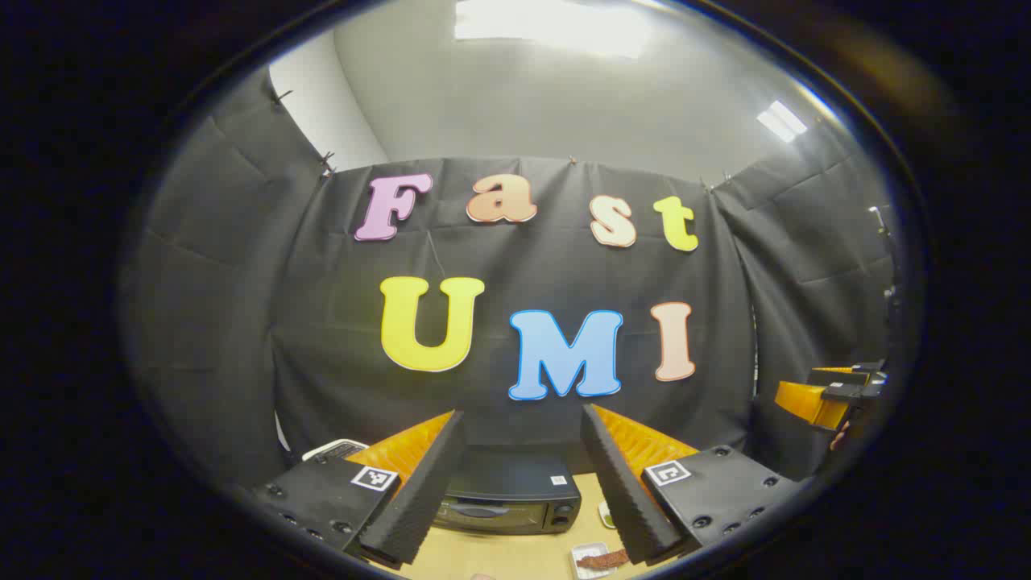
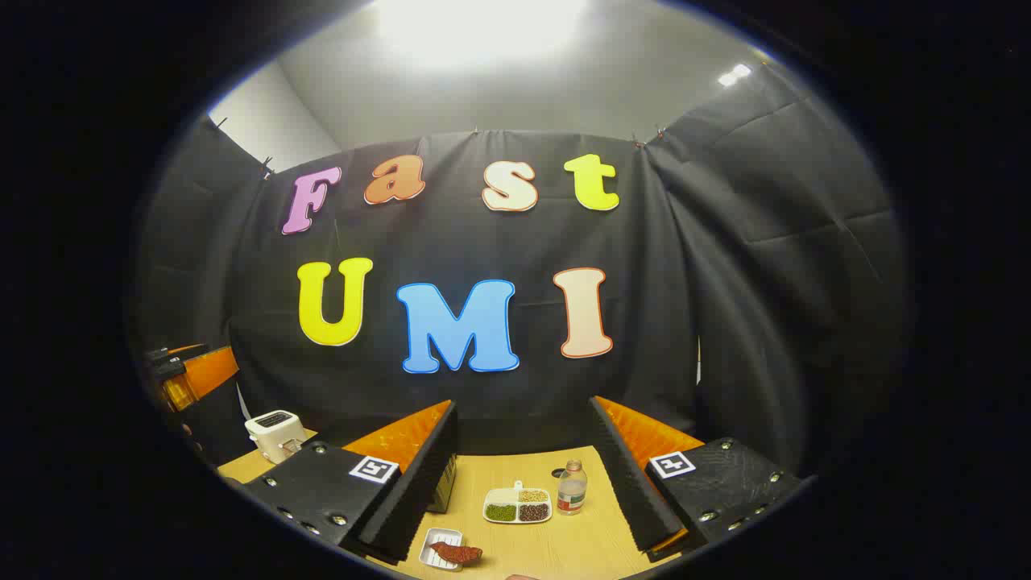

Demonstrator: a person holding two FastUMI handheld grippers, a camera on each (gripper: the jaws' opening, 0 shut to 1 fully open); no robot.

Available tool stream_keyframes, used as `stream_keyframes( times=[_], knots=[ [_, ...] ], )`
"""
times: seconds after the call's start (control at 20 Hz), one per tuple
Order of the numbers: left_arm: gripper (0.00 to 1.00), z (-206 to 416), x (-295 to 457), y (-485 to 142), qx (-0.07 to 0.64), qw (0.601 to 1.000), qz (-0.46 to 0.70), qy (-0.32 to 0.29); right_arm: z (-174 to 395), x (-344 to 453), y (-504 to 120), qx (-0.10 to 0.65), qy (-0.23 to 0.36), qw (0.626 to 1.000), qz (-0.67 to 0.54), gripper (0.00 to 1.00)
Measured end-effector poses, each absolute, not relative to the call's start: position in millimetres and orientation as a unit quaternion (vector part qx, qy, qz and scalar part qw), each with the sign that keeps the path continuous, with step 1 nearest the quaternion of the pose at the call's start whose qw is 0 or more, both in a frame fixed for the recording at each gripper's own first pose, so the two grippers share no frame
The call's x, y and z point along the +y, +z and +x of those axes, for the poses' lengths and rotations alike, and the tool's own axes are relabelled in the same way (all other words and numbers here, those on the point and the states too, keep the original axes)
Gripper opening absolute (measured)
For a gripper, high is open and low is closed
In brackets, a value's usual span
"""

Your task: Open the electric oven with the left hand, put the food in, and close the electric oven.

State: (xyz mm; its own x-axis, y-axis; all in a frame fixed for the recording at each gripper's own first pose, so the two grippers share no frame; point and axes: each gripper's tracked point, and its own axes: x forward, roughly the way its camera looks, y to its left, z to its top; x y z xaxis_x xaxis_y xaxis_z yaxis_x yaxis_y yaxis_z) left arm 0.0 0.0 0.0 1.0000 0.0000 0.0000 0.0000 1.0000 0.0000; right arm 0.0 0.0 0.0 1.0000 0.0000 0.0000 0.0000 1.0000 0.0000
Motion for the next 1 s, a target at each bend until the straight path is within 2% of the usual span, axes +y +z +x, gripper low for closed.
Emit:
stream_keyframes(
  times=[0.45, 0.75, 0.9, 0.95, 1.0],
  knots=[
    [1.00, -18, -26, -12, 0.005, 1.000, 0.009, 0.022, 6, -12, 1, -0.003, 0.032, 0.999, 0.002, 0.98],
    [1.00, -20, -15, -9, 0.009, 0.999, 0.018, 0.037, 8, -8, -9, 0.006, 0.043, 0.999, 0.013, 0.98],
    [0.96, -15, -4, -16, 0.014, 0.999, 0.014, 0.042, 15, 0, -15, 0.011, 0.041, 0.999, 0.010, 0.98],
    [0.91, -11, 1, -19, 0.016, 0.999, 0.016, 0.040, 17, 2, -17, 0.011, 0.038, 0.999, 0.007, 0.98],
    [1.00, -4, 7, -23, 0.019, 0.999, 0.015, 0.038, 20, 6, -16, 0.009, 0.033, 0.999, 0.005, 0.98]
  ],
)
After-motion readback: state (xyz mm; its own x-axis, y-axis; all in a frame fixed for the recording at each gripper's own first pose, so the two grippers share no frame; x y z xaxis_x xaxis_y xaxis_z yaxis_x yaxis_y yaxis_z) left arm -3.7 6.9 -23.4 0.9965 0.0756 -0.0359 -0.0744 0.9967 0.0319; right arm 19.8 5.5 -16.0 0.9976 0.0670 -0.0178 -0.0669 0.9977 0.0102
